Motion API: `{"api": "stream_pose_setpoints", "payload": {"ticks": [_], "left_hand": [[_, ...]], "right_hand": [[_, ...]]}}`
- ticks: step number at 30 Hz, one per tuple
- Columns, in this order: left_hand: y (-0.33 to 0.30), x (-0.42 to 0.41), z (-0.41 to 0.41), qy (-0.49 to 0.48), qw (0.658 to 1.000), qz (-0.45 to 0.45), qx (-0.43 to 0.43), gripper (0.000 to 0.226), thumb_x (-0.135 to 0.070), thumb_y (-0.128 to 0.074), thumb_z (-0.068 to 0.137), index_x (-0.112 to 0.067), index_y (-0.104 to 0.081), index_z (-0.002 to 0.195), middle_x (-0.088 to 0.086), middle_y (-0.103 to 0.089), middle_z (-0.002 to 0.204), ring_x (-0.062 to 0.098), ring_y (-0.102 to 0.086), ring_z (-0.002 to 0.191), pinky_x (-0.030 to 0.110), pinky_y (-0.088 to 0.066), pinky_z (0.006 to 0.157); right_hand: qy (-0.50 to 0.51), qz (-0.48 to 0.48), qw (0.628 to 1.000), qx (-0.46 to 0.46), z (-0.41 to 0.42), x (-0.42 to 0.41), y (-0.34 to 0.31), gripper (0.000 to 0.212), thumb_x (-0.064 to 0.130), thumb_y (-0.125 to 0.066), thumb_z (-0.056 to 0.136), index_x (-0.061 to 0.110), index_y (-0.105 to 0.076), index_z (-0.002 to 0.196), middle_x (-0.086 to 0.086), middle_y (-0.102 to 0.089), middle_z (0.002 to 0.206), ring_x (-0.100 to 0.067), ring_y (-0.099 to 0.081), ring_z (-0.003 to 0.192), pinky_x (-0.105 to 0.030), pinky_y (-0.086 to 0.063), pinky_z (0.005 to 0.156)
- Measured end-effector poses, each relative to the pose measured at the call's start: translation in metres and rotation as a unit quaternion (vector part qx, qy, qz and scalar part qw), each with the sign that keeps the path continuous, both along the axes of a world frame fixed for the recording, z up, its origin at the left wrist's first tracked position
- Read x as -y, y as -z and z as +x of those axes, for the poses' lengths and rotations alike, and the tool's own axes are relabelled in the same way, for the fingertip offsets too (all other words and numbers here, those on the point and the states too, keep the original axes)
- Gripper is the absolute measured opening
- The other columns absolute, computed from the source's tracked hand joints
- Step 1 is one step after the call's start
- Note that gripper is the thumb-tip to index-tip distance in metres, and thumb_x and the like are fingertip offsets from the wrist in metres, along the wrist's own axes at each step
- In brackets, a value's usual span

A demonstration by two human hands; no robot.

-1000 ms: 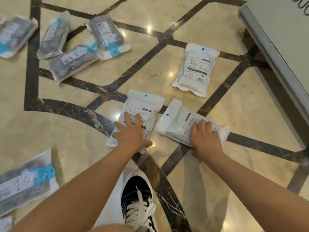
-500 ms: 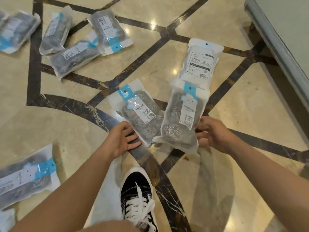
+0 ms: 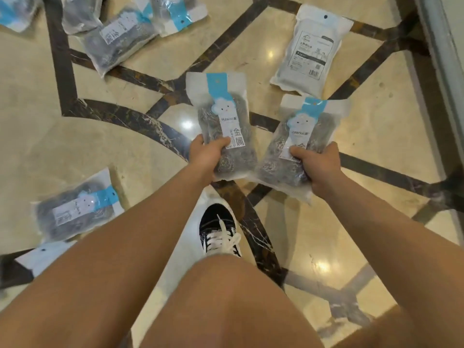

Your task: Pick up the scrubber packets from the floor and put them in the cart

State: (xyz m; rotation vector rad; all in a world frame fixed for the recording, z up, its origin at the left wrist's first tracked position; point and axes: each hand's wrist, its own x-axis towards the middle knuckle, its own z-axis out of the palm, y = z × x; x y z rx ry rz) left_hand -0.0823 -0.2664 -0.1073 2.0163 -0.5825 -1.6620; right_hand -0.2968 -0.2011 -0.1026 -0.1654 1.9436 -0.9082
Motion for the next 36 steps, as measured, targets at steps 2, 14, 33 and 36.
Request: {"api": "stream_pose_setpoints", "payload": {"ticks": [2, 14, 33, 36], "left_hand": [[-0.041, -0.011, 0.007, 0.015, 1.000, 0.003, 0.019, 0.038, -0.022, -0.074, 0.091, -0.019, -0.062, 0.127, 0.001, -0.074, 0.109, 0.020, -0.073, 0.089, 0.035, -0.060, 0.068], [-0.414, -0.102, 0.066, 0.055, 0.995, -0.069, 0.041, 0.037, -0.024, -0.068, 0.085, -0.015, -0.065, 0.120, 0.003, -0.078, 0.104, 0.014, -0.078, 0.084, 0.036, -0.064, 0.078], [-0.816, -0.331, 0.154, -0.008, 0.981, -0.188, 0.040, 0.027, -0.036, -0.068, 0.096, -0.021, -0.068, 0.118, -0.009, -0.079, 0.098, 0.002, -0.076, 0.081, 0.016, -0.056, 0.063], [-0.824, -0.358, 0.192, -0.047, 0.977, -0.204, 0.047, 0.025, -0.035, -0.069, 0.096, -0.021, -0.069, 0.116, -0.013, -0.078, 0.093, -0.001, -0.075, 0.077, 0.012, -0.054, 0.058]], "right_hand": [[-0.042, 0.000, 0.999, -0.012, -0.004, -0.011, -0.036, 0.066, 0.017, -0.088, 0.074, 0.013, -0.046, 0.125, -0.007, -0.064, 0.119, -0.025, -0.068, 0.102, -0.044, -0.061, 0.080], [-0.146, -0.094, 0.984, 0.036, 0.028, -0.088, -0.417, 0.057, 0.032, -0.083, 0.082, 0.011, -0.054, 0.126, -0.003, -0.073, 0.114, -0.016, -0.075, 0.096, -0.030, -0.062, 0.072], [-0.317, -0.180, 0.930, -0.047, 0.070, -0.261, -0.823, 0.046, 0.045, -0.077, 0.075, 0.018, -0.063, 0.109, -0.005, -0.078, 0.095, -0.020, -0.077, 0.077, -0.034, -0.059, 0.064], [-0.333, -0.186, 0.924, -0.038, 0.116, -0.270, -0.822, 0.048, 0.045, -0.077, 0.077, 0.017, -0.062, 0.113, -0.005, -0.076, 0.097, -0.015, -0.076, 0.075, -0.028, -0.059, 0.059]]}}
